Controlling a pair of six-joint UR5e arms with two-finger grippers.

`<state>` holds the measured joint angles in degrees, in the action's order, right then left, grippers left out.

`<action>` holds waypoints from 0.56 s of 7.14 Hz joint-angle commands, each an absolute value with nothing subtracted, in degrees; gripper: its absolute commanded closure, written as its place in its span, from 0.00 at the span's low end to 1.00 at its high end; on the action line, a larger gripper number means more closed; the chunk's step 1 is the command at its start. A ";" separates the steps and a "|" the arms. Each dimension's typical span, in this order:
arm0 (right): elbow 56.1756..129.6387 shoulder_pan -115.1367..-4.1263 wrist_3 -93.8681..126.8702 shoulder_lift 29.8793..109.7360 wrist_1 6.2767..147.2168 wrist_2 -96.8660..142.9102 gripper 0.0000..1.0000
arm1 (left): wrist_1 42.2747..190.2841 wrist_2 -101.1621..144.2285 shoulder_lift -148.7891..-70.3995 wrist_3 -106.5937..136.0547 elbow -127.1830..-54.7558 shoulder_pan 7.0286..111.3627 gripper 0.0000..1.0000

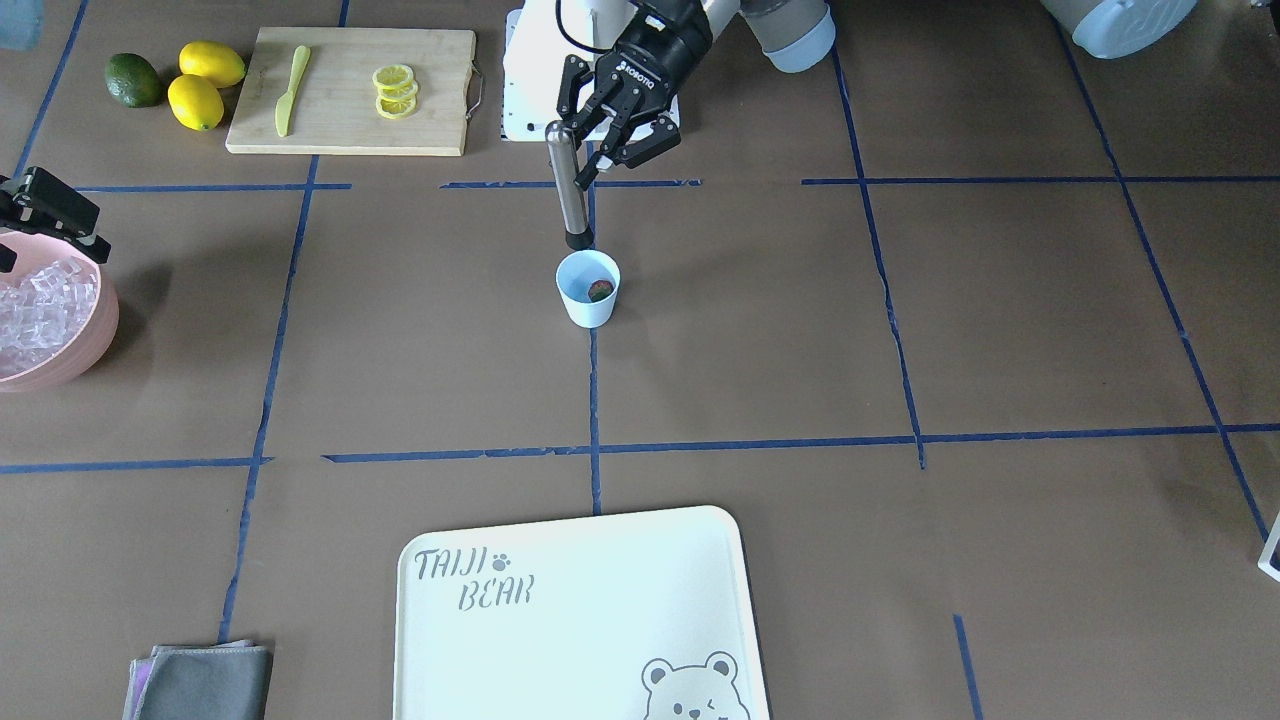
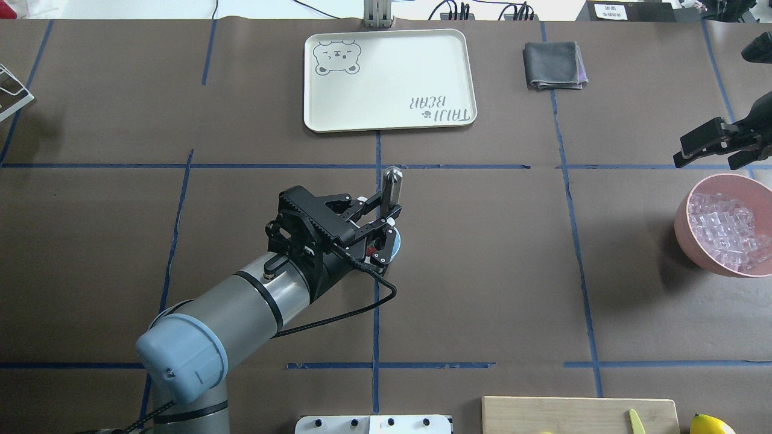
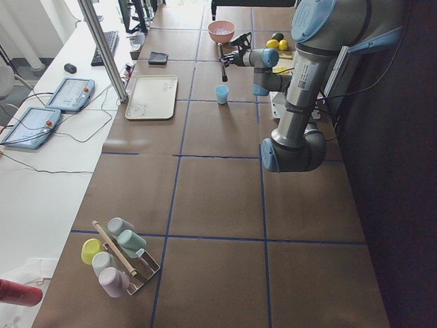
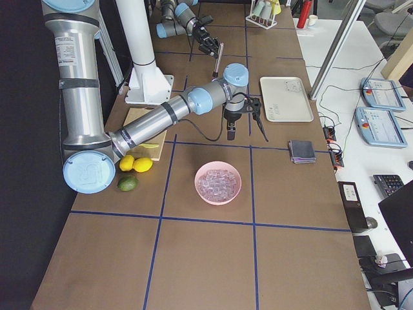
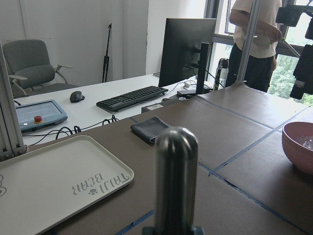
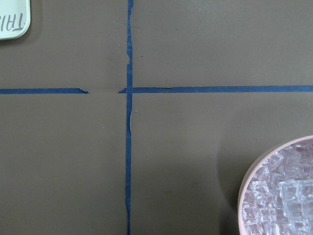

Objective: Mash ice and strawberries in cup
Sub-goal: 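Lift the muddler out of the cup and carry it back toward its spot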

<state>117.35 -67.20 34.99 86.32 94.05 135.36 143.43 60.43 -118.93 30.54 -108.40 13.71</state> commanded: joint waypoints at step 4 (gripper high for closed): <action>117.16 -68.47 34.98 87.71 93.43 135.70 0.01 | 140.56 60.73 -113.65 31.47 -110.13 20.10 1.00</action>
<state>117.20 -68.29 34.98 87.59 93.52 135.78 142.48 60.45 -115.38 31.43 -110.17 17.61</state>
